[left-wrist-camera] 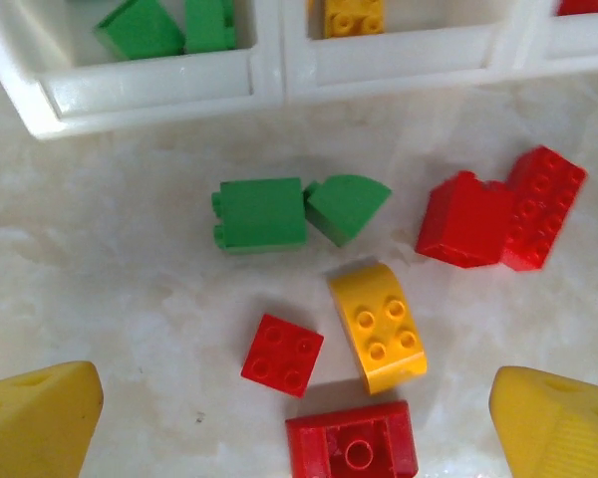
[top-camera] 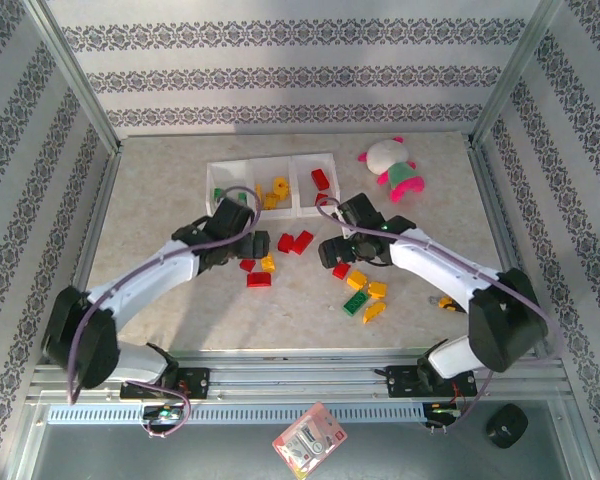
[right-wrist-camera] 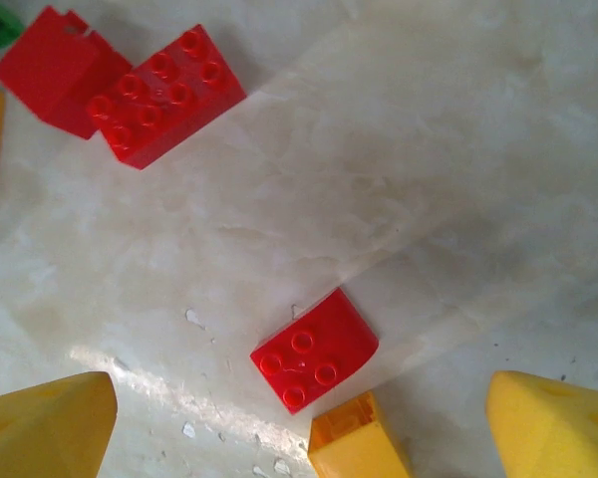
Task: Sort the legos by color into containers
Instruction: Place the lego in the container, then pick up the lego from the center of the table.
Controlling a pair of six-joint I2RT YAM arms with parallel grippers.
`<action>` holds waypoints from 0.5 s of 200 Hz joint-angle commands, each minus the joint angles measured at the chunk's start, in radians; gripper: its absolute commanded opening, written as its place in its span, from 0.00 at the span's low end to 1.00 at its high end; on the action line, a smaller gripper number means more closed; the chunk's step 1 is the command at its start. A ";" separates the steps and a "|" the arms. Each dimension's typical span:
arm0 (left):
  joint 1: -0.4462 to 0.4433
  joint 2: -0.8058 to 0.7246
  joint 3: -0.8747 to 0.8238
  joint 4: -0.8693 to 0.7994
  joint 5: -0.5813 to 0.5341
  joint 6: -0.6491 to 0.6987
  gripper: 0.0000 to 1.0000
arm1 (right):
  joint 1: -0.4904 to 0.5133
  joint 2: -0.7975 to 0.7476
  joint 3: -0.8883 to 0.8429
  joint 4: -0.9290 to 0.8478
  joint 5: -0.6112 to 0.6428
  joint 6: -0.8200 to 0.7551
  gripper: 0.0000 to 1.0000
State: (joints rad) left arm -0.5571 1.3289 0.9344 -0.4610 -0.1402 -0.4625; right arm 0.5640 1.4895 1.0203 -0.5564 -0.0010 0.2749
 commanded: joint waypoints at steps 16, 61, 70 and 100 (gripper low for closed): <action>-0.084 -0.215 -0.148 0.254 -0.040 0.212 0.99 | -0.009 0.131 0.068 -0.035 -0.010 0.223 0.92; -0.086 -0.352 -0.221 0.276 0.110 0.382 0.99 | -0.001 0.204 0.051 0.025 -0.007 0.357 0.85; -0.086 -0.366 -0.226 0.272 0.130 0.401 0.99 | -0.001 0.211 0.042 0.031 -0.012 0.374 0.84; -0.086 -0.390 -0.248 0.286 0.155 0.424 0.99 | 0.006 0.234 0.018 0.045 -0.030 0.408 0.83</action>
State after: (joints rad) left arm -0.6357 0.9630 0.7105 -0.2310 -0.0345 -0.1120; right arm 0.5606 1.6981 1.0645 -0.5259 -0.0162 0.6144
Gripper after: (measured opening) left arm 0.993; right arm 0.827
